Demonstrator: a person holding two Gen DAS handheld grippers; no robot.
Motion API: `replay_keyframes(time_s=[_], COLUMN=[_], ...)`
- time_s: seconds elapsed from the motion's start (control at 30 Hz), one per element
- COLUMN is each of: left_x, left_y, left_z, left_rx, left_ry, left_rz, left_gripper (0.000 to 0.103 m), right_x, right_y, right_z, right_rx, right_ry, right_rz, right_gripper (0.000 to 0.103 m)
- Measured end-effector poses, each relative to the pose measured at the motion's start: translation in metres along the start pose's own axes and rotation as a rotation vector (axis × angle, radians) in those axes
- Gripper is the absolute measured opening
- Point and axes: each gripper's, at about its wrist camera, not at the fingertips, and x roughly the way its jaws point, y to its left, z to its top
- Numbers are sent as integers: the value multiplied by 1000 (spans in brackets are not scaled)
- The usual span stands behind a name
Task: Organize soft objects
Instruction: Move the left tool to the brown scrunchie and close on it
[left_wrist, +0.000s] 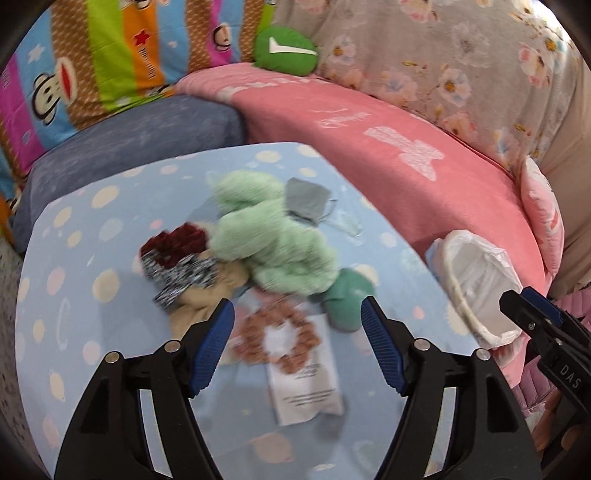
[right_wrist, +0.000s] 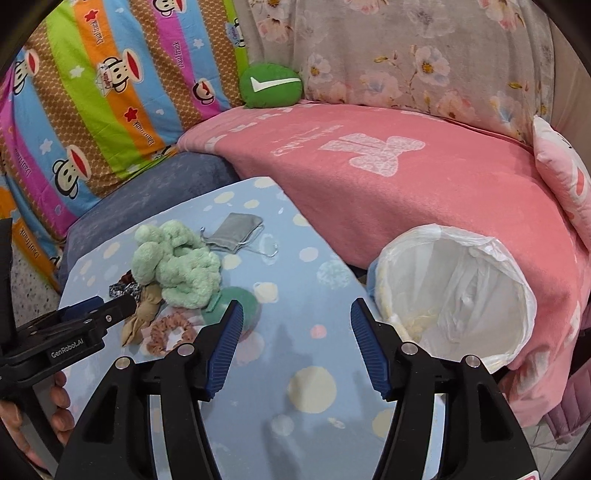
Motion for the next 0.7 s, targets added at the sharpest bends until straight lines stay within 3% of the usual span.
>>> replay_keyframes(time_s=[0.23, 0.5, 0.7], left_x=[7, 50, 81], left_y=[38, 46, 44], left_z=[-24, -35, -35], left_rx=[-37, -99, -120], left_ry=[44, 122, 167], left_rz=[23, -9, -22], left_gripper=[67, 67, 55], right_x=[18, 48, 68], right_y=[37, 63, 74], right_z=[-26, -59, -73], right_rx=[-30, -36, -43], right_ry=[60, 152, 202], right_rz=[47, 80, 97], right_gripper=[59, 59, 59])
